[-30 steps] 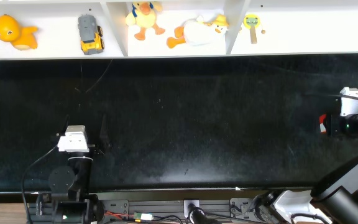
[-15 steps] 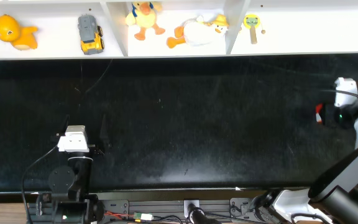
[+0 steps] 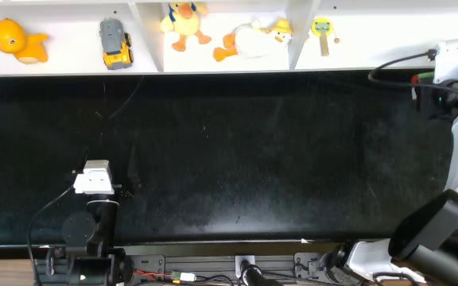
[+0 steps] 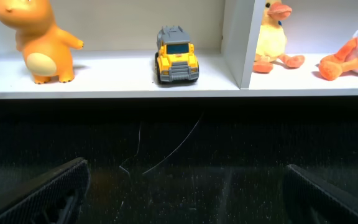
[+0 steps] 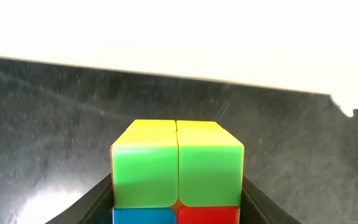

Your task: Store Toys

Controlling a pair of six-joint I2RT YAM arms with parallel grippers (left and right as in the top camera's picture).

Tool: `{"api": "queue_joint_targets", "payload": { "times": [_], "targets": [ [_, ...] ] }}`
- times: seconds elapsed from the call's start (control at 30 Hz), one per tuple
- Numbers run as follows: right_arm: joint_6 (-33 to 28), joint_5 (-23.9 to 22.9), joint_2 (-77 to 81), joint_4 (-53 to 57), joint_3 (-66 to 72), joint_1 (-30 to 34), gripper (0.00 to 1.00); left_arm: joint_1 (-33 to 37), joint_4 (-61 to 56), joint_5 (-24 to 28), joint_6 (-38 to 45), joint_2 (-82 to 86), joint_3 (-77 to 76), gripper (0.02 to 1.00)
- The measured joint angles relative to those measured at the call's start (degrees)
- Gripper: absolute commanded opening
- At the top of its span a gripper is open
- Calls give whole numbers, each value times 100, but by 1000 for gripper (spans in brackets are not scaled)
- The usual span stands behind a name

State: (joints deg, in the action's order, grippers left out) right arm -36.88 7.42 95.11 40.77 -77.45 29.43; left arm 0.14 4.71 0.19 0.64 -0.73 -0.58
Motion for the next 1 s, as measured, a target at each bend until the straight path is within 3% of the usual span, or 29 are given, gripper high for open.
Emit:
{"api": "queue_joint_targets", "payload": {
  "times": [0.57,1.0],
  "targets": [
    [341,-37,1386,282,-1569,-634,301,0,0,0,0,0,0,998],
    [535,-35,1738,273,-2037,-702,318,0,0,0,0,0,0,998]
  ]
}}
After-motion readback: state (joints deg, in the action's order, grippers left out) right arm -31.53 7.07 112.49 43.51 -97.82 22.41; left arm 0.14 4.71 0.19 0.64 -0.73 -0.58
